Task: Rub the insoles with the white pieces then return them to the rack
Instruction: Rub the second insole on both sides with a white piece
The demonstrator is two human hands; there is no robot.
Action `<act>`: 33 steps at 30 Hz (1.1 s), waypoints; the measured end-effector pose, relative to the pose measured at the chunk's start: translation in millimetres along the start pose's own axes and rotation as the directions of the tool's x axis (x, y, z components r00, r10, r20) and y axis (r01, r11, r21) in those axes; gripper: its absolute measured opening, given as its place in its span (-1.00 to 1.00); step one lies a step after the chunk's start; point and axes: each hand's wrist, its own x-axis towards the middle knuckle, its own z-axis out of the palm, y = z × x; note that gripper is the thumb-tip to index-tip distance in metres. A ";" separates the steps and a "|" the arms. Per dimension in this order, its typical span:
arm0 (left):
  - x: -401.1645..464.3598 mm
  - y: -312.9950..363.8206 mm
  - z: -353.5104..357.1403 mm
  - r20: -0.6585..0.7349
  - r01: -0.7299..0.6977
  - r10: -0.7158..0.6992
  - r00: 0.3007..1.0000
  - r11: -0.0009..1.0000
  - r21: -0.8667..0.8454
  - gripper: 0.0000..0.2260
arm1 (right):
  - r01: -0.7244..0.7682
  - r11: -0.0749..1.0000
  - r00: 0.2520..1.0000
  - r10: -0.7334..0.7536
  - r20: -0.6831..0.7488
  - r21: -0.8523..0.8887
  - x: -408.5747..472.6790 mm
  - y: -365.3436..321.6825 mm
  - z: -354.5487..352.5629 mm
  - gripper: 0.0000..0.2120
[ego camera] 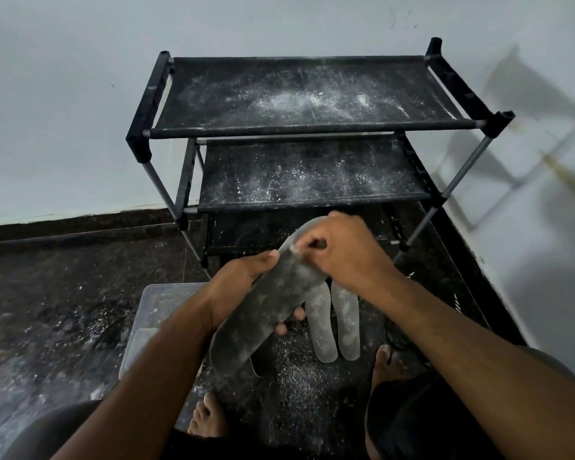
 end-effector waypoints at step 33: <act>9.1 -7.0 -8.2 0.118 0.002 0.001 0.993 1.000 -0.030 -0.62 | 0.018 0.999 0.997 -0.022 -0.080 -0.049 -2.9 -5.1 4.7 -0.95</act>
